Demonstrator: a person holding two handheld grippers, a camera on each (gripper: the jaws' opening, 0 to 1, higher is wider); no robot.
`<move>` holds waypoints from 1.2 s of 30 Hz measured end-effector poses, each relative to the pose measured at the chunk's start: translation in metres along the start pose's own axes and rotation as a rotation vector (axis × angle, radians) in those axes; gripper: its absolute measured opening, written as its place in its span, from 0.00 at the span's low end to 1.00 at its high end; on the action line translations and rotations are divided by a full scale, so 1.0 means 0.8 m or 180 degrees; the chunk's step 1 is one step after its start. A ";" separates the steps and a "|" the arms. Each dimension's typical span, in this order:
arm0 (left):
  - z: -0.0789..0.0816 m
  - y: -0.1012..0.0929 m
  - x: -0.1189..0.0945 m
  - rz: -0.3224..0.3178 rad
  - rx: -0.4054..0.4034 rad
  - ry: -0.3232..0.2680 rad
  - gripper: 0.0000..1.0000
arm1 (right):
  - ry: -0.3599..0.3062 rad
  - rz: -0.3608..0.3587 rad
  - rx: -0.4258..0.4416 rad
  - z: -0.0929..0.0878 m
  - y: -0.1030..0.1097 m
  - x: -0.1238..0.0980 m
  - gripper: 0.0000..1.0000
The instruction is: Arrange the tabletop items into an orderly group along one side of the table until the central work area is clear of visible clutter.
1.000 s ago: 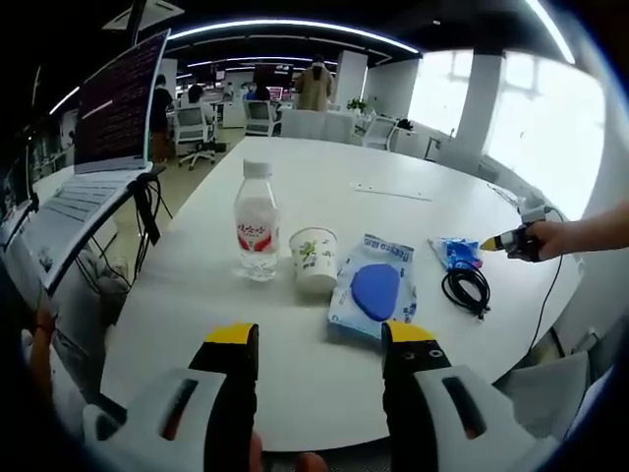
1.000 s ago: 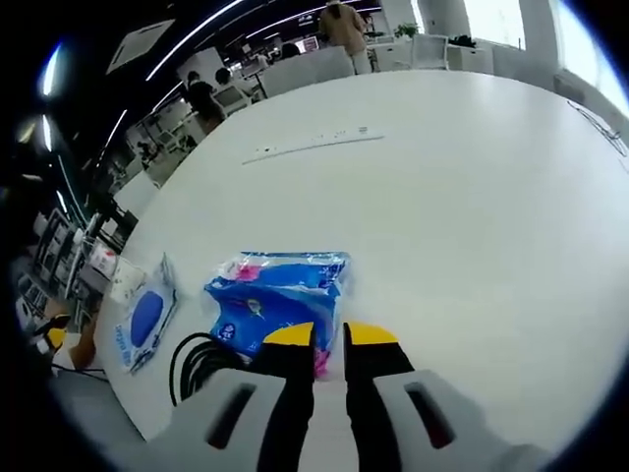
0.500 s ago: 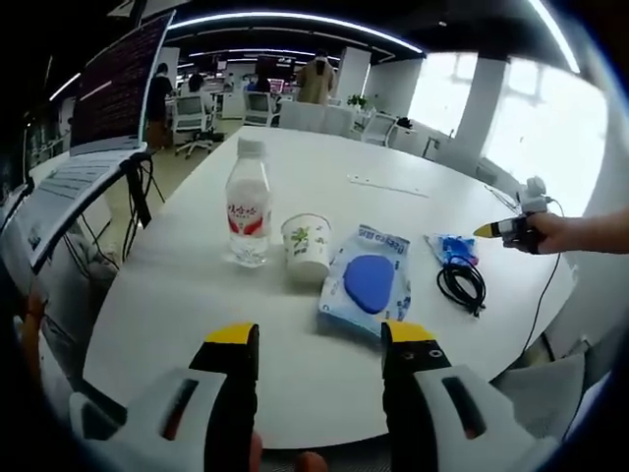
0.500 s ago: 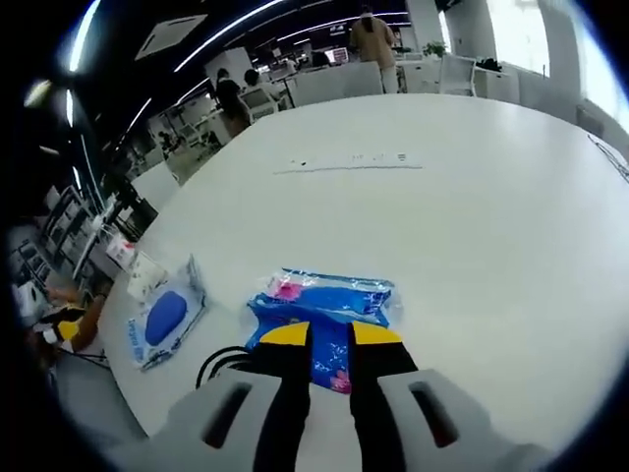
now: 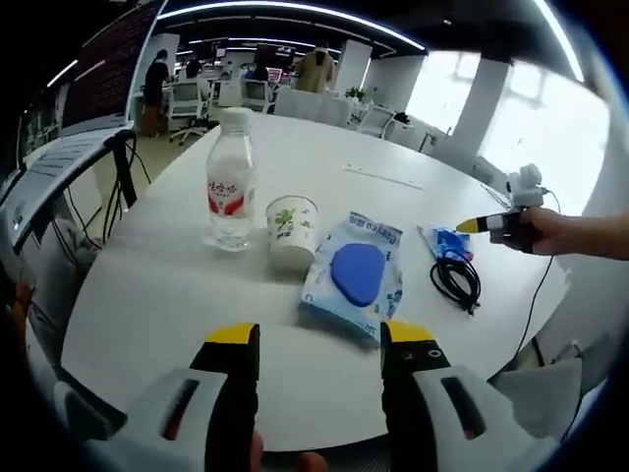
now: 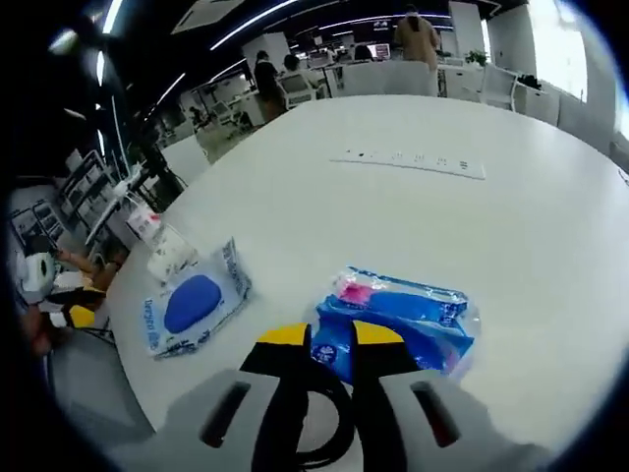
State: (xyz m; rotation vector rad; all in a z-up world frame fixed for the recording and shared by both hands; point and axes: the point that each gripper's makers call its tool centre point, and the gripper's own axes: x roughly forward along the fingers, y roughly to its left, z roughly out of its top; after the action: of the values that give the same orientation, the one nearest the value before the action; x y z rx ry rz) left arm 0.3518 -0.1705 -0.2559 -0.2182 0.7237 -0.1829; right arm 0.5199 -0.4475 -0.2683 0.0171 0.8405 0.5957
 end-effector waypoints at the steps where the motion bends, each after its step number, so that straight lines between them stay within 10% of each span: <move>1: -0.002 -0.002 0.002 -0.0012 -0.0010 0.0016 0.49 | 0.0007 0.0026 -0.0021 0.000 0.005 0.003 0.14; 25: -0.023 -0.012 0.012 -0.0061 -0.0113 0.0140 0.48 | 0.0462 0.0775 -0.0428 0.008 0.086 0.107 0.29; 36: -0.037 -0.012 0.015 -0.0070 -0.0202 0.0211 0.48 | 0.0709 0.0824 -0.0706 -0.005 0.077 0.141 0.29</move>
State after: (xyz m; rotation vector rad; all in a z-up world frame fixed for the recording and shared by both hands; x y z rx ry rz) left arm 0.3398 -0.1864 -0.2831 -0.2818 0.7938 -0.1888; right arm 0.5450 -0.3402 -0.3345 -0.1467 0.9915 0.9450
